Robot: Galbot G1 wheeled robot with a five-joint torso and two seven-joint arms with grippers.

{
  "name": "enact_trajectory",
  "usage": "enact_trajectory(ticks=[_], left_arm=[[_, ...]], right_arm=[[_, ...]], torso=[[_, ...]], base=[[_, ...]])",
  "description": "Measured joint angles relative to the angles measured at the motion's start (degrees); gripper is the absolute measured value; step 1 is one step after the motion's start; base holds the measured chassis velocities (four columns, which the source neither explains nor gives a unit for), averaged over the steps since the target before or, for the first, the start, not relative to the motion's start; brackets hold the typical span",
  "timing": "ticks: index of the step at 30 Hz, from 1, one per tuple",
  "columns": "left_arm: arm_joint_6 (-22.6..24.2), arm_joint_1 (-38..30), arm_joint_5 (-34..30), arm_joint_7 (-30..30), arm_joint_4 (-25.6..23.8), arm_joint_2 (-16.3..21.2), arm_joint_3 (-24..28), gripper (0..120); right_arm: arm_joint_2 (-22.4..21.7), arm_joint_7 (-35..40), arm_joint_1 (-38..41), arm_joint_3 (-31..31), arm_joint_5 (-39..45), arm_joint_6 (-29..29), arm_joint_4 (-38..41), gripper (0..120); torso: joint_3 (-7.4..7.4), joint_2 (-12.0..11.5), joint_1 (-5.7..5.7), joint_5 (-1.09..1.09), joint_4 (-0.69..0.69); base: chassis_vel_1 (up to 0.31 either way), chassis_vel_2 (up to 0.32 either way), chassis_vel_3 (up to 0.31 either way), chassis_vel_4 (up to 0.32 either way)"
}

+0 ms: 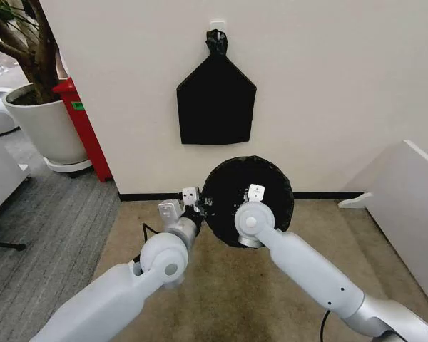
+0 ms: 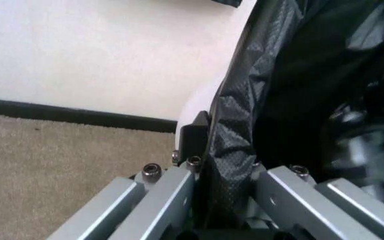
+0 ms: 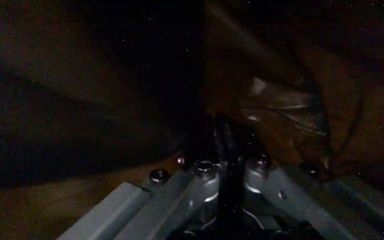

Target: Place the garbage bag over the trash bin.

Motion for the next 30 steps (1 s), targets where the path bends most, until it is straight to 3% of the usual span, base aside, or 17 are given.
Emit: enact_trajectory(ticks=[7,16,21,30], left_arm=[[0.0,0.4,0.22,0.38,0.25,-0.11,-0.14,0],[0.02,0.74,0.18,0.42,-1.23,0.82,-0.81,0],[0.2,1.26,-0.11,0.44,-1.99,1.08,-1.25,0],[0.39,1.93,0.56,0.91,-1.06,0.72,-1.59,0]], right_arm=[[-1.45,2.25,2.34,-1.37,3.42,0.59,6.67,0],[1.82,-2.08,3.57,1.21,-0.4,-0.54,-6.05,0],[2.75,-3.55,3.59,2.25,-1.64,-0.8,-9.05,0],[1.77,0.47,3.76,0.06,1.2,0.41,-1.67,0]], torso=[[-0.01,0.0,0.0,-0.01,0.0],[0.0,0.0,0.0,-0.01,0.0],[0.0,0.0,0.0,-0.01,0.0],[0.0,0.0,0.0,-0.01,0.0]], base=[[0.0,0.0,0.0,0.0],[0.0,0.0,0.0,0.0],[0.0,0.0,0.0,0.0],[0.0,0.0,0.0,0.0]])
